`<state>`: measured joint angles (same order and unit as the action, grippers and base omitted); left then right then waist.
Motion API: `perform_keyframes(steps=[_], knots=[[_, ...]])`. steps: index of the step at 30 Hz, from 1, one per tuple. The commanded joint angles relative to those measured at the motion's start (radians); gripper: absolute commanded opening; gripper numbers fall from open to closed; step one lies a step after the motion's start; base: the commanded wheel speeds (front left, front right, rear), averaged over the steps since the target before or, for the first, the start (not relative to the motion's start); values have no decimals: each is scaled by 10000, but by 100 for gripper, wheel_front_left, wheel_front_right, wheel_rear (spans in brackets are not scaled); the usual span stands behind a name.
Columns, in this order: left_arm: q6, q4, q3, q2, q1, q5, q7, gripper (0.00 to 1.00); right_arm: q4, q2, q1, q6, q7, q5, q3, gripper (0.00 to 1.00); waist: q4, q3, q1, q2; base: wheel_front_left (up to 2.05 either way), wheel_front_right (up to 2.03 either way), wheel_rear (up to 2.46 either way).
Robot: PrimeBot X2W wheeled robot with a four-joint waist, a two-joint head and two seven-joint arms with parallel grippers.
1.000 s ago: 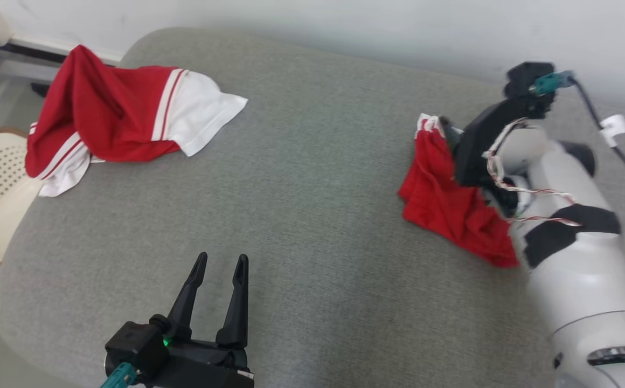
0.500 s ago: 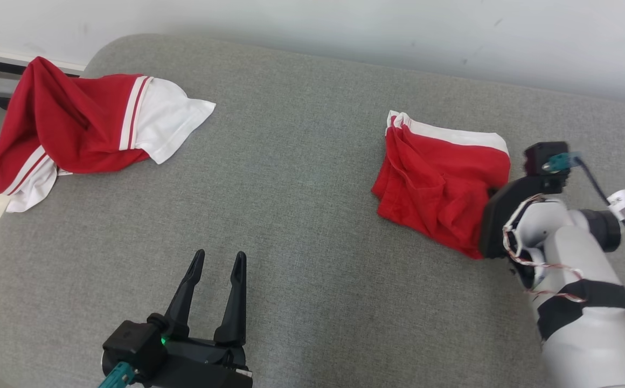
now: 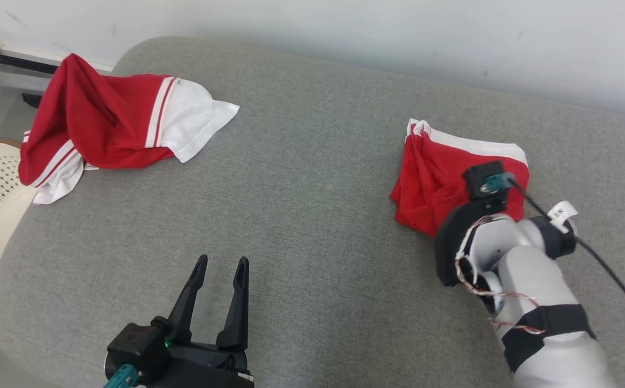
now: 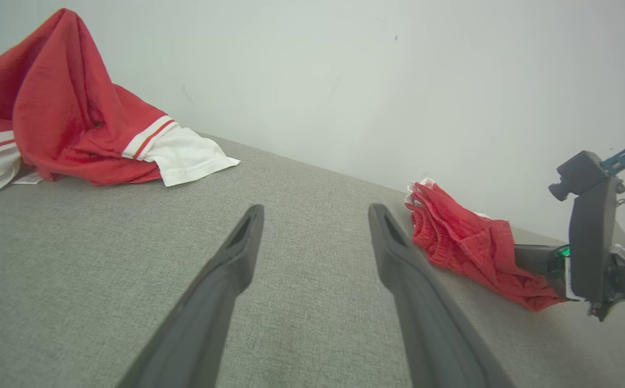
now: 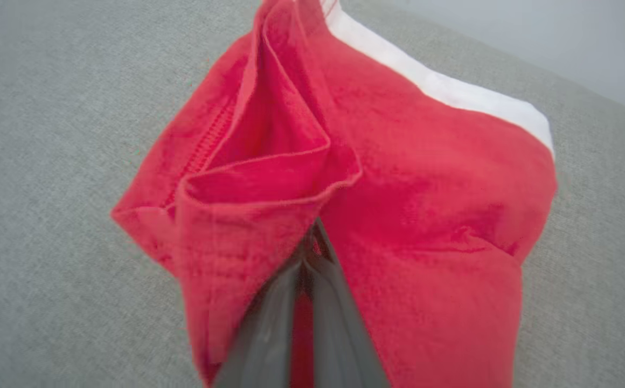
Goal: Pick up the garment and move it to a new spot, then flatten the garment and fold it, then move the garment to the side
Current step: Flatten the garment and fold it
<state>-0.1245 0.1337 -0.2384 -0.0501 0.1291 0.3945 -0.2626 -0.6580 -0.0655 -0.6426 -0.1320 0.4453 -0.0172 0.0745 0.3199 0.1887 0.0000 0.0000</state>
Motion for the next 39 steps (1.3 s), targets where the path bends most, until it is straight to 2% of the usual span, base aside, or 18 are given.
perform_keyframes(steps=[1,6,13,16,17,18,19,20,25,31,34,39], knots=[[-51,12,29,-5,-59,-34,-32,100,88,76,166,21,2,86,188,0,74,-73,0,0,0,0,0],[-61,29,7,-5,-137,-17,-32,100,143,150,234,20,-86,398,1098,0,180,-151,0,0,0,0,0],[-71,84,-45,-5,-197,24,-32,100,230,146,316,21,40,1959,3189,0,357,-242,0,0,0,0,0],[-73,73,6,-5,-257,-13,-32,100,415,142,239,21,46,2350,3430,0,382,-290,0,0,0,0,0],[-72,50,62,-5,-321,-82,-32,100,581,146,96,21,83,2585,3451,6,376,-356,0,0,0,0,0],[-72,50,62,-5,-321,-82,-32,100,581,146,96,21,83,2585,3451,6,376,-356,0,0,0,0,0],[-50,24,170,-5,-340,-145,-32,100,767,144,-57,21,163,2624,3302,89,314,-444,0,0,0,0,0],[-50,7,225,-5,-387,-161,-32,100,846,144,-112,21,225,2602,3144,100,269,-485,0,0,0,0,0],[-45,-66,607,-5,-531,-294,-33,100,1681,148,-102,21,367,2226,2057,100,-102,-687,0,0,0,0,0],[-49,-190,978,-6,-652,-581,-32,100,3299,65,808,21,173,1501,371,100,-664,-902,0,0,0,0,0],[-47,-273,1155,-6,-731,-730,-32,100,4311,94,1645,20,-384,1278,-420,100,-913,-1033,0,0,0,0,0],[-51,-260,1619,-46,-923,-836,-32,100,5867,135,3333,21,-2095,1218,-993,100,-1430,-1274,0,0,0,0,0]])
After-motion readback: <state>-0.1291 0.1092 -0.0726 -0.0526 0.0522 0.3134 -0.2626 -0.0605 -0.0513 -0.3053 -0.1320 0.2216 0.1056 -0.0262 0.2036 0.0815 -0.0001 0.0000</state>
